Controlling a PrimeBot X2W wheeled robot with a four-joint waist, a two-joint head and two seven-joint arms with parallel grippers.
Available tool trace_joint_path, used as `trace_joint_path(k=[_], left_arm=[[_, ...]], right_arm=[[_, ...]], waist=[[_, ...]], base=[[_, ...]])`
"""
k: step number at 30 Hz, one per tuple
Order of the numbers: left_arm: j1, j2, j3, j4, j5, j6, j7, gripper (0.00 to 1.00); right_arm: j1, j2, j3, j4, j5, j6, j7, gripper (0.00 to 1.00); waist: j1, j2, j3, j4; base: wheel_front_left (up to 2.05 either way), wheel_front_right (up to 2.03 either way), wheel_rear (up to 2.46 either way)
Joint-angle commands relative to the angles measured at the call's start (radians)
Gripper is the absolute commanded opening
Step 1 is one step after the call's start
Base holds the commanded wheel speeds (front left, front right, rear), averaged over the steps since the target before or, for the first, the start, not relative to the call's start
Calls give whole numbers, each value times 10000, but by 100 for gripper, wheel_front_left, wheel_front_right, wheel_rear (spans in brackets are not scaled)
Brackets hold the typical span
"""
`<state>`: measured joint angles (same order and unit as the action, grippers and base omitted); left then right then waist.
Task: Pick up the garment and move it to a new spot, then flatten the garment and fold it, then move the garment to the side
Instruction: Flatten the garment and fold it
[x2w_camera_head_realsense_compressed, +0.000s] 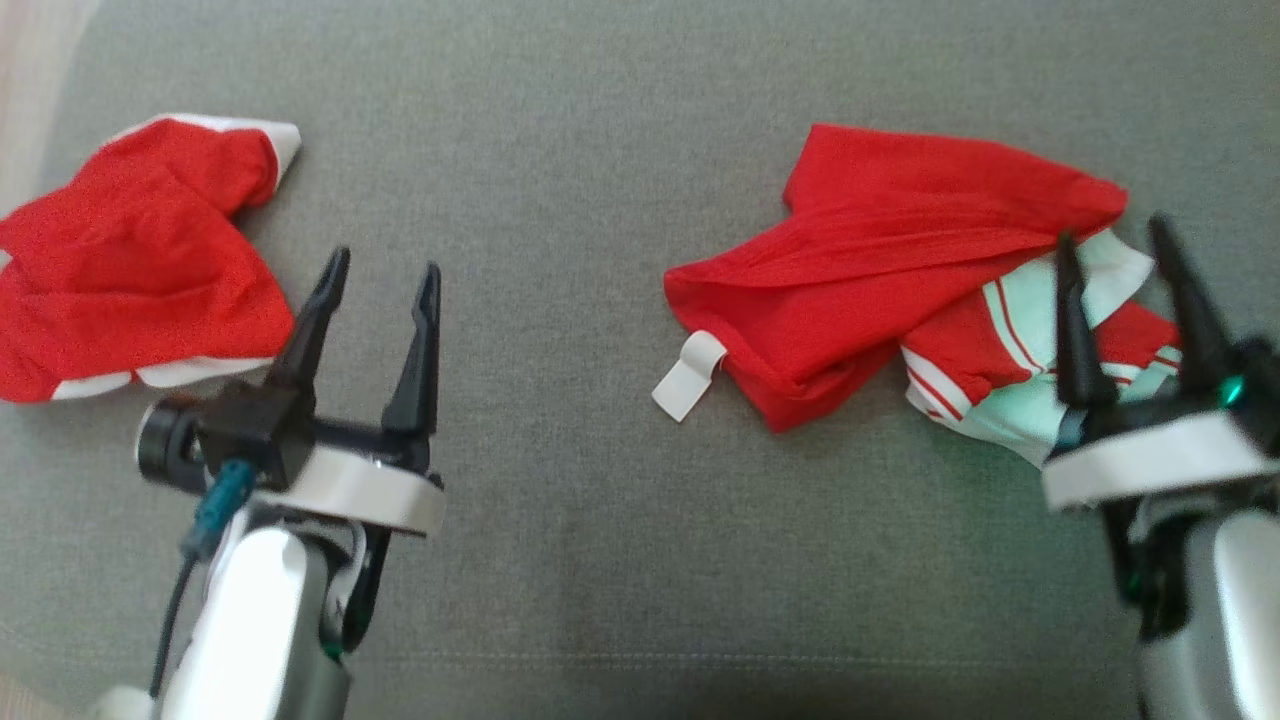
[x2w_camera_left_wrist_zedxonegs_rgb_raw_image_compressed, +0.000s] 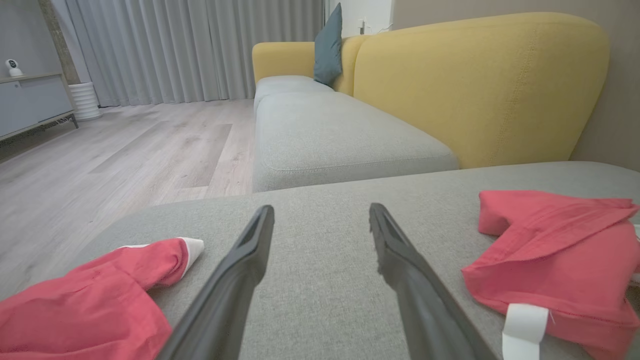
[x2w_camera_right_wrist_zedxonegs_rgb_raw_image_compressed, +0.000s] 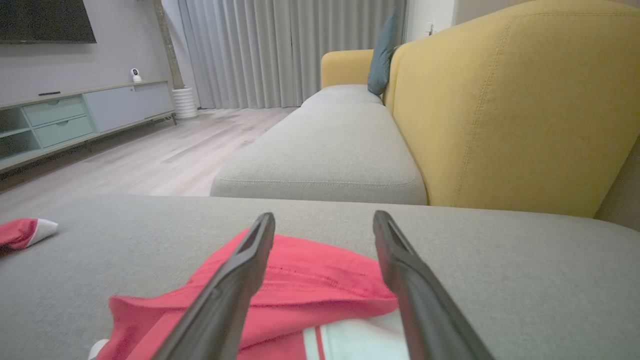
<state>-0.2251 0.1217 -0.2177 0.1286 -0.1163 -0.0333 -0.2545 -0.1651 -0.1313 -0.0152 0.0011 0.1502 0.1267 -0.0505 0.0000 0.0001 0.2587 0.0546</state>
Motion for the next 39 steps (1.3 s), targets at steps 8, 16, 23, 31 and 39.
trace_joint_path(k=[8, 16, 23, 31, 39], left_arm=[[608, 292, 293, -414, 64, 211, -72, 100], [819, 331, 245, -509, 9, 294, -19, 100], [804, 361, 188, -550, -39, 338, 18, 100], [741, 396, 112, -577, -80, 367, 11, 100], [461, 393, -15, -676, -84, 352, -5, 100]], right_arm=[[1335, 470, 779, -1231, -101, 40, 453, 100], [1538, 585, 770, -1464, -74, 40, 618, 100], [1529, 620, 748, -1537, -76, 40, 661, 100], [1467, 622, 782, -1458, -93, 40, 734, 100], [1511, 566, 978, -444, -143, 40, 1636, 100]], waist=[[0, -1, -713, -128], [0, -1, -768, -141], [0, -1, -721, -139], [0, -1, -646, -131], [0, -1, -214, -7]], base=[[0, 0, 0], [0, 0, 0], [0, 0, 0], [0, 0, 0], [0, 0, 0]])
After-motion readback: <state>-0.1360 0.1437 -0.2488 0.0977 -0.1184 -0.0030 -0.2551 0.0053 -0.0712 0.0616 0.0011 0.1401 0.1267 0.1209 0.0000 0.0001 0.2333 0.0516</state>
